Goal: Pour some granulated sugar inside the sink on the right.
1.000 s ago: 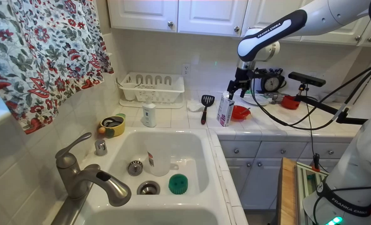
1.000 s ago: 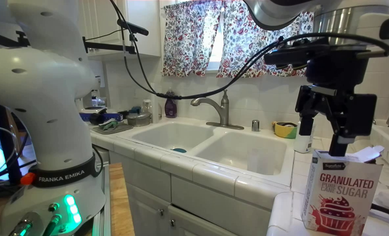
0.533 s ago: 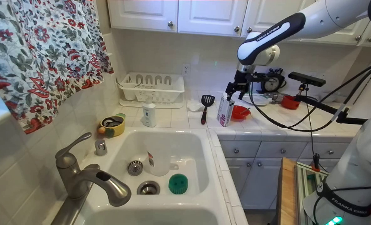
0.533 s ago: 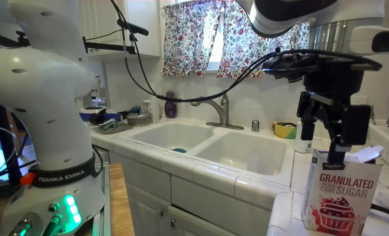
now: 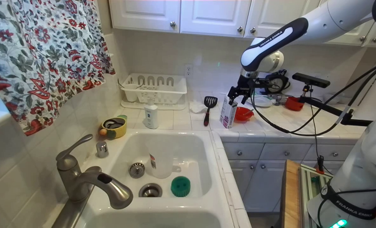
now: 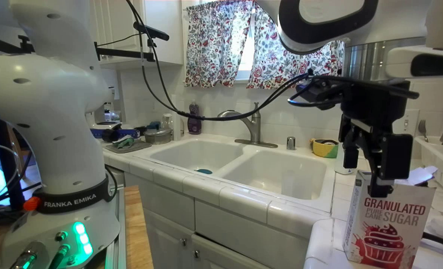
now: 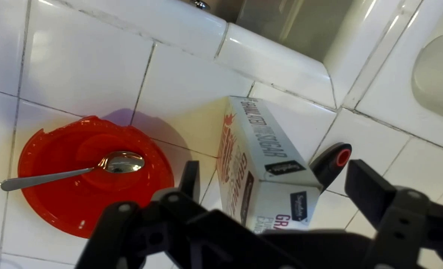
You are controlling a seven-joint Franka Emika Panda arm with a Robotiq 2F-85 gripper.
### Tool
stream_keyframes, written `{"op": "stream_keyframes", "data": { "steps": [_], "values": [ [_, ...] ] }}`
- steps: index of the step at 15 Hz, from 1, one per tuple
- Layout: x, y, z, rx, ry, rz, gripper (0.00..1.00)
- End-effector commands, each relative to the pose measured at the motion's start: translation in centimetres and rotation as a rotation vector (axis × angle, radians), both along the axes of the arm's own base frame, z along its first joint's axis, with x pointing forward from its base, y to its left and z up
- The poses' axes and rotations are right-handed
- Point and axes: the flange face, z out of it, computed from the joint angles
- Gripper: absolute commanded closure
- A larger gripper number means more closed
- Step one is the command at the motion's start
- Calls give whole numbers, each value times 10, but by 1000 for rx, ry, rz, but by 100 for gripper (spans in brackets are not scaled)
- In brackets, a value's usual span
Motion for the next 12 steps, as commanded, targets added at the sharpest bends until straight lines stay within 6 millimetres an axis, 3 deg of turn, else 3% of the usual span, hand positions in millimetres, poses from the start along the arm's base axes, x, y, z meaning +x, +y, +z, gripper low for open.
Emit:
{"op": "stream_keyframes", "data": {
  "steps": [1, 12],
  "values": [
    [-2, 6, -11, 16, -22, -43, 0],
    [14, 17, -21, -29, -118, -59, 0]
  ]
}}
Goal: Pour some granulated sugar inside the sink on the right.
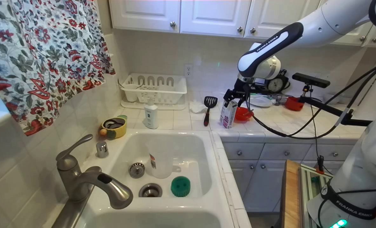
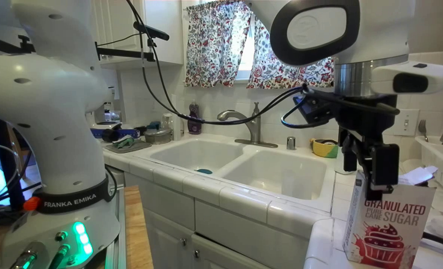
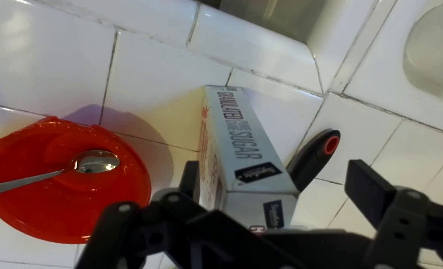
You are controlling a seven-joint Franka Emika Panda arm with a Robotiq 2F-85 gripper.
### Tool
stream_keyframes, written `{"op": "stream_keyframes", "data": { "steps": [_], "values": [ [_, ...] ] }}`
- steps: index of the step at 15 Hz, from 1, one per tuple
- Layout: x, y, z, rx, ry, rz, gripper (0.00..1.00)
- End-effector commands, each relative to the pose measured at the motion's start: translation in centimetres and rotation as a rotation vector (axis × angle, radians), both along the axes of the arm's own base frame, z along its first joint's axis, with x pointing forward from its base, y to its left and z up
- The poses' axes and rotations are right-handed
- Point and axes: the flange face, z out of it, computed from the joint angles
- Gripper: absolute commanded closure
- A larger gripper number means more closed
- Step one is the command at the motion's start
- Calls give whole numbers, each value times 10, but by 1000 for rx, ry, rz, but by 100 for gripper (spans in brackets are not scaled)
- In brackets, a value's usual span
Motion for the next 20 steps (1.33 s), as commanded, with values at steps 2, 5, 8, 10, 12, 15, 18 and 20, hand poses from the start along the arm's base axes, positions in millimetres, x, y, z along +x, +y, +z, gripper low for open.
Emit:
{"op": "stream_keyframes", "data": {
  "steps": [2, 5, 8, 10, 12, 15, 18, 20],
  "values": [
    [8, 0, -4, -37, -55, -31, 0],
    [8, -3, -7, -55, -29, -51, 0],
    [7, -2, -9, -54, -14, -68, 0],
    [8, -2, -9, -56, -13, -79, 23],
    [8, -2, -9, -59, -12, -90, 32],
    [7, -5, -10, -81, 21, -120, 54],
    [7, -5, -9, -101, 33, -140, 76],
    [7, -5, -8, -109, 41, -148, 88]
  ]
}}
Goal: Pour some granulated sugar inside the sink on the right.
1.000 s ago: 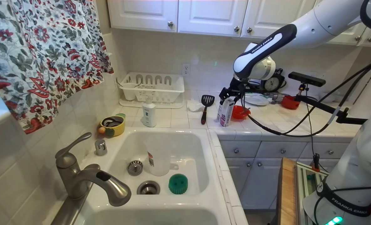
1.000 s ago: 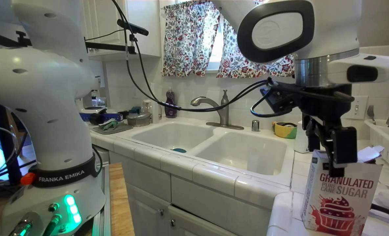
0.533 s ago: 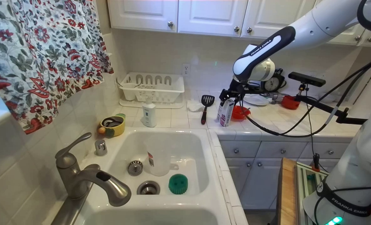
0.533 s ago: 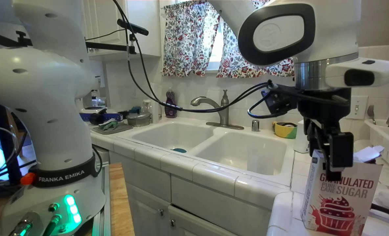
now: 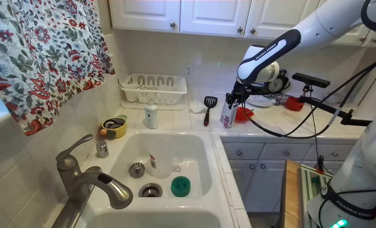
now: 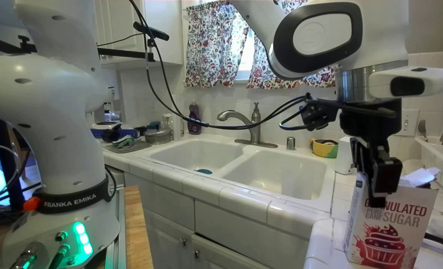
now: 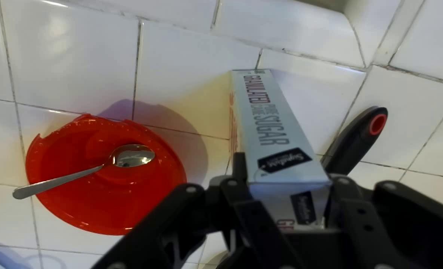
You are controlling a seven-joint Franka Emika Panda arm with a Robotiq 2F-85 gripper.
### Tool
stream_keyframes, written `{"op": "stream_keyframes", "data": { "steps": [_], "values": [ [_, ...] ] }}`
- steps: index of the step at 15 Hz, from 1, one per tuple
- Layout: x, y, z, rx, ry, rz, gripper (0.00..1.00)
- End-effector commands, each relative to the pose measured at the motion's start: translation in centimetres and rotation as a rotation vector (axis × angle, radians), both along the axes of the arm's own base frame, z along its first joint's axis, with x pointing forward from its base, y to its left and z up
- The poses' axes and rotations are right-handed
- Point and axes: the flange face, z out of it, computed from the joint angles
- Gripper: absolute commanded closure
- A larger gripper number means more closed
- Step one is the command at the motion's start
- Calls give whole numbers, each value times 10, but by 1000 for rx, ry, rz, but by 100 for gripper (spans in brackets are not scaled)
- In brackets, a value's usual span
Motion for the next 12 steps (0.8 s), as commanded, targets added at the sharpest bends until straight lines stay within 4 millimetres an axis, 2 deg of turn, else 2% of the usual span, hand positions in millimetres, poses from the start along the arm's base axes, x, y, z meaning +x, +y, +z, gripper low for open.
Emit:
{"op": "stream_keyframes", "data": {
  "steps": [1, 4, 9, 12],
  "values": [
    [2, 0, 3, -24, 20, -22, 88],
    [3, 8, 23, -19, 65, 58, 90],
    [19, 28, 85, -83, 147, 276, 91],
    [30, 42, 115, -107, 195, 430, 91]
  ]
}}
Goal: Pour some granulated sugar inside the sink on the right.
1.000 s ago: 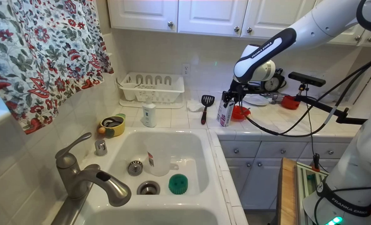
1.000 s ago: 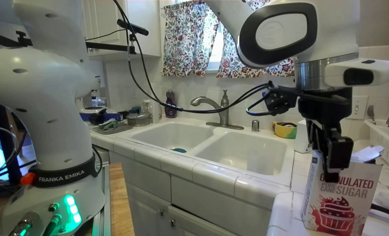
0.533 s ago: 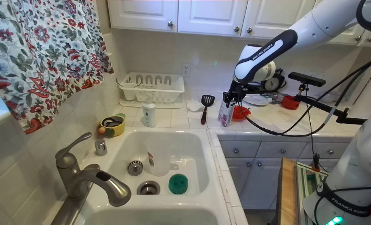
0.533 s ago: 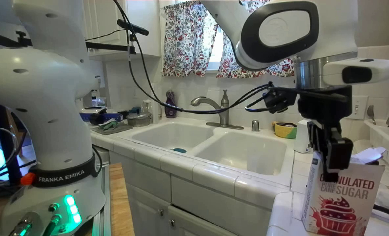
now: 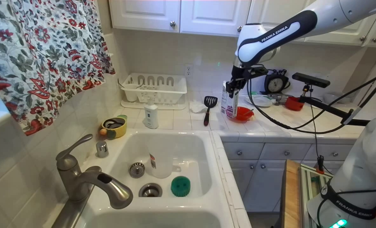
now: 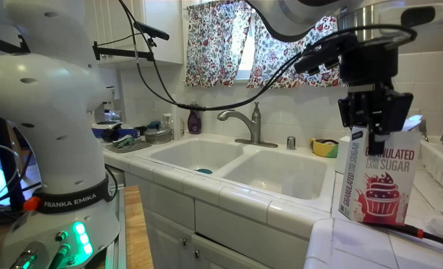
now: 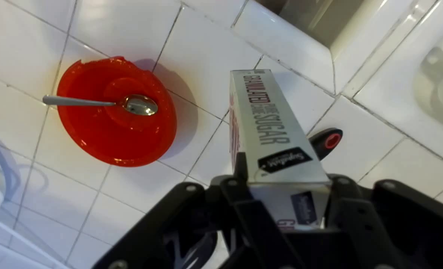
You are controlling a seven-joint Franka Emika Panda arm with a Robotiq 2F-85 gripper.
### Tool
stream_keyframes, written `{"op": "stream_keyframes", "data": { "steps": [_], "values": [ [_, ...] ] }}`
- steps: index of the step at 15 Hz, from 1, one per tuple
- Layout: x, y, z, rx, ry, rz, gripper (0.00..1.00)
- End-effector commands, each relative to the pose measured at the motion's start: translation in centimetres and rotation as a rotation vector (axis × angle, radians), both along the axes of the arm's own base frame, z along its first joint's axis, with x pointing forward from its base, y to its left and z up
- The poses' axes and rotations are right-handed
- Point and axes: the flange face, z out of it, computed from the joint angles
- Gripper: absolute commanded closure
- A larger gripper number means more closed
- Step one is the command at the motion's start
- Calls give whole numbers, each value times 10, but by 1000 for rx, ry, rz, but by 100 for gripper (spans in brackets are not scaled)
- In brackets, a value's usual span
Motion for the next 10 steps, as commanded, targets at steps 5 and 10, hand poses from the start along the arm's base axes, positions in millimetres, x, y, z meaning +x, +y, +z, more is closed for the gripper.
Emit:
{"op": "stream_keyframes", "data": {
  "steps": [5, 10],
  "values": [
    [25, 34, 51, -13, 119, 394, 91],
    [45, 61, 61, -24, 190, 646, 91]
  ]
}}
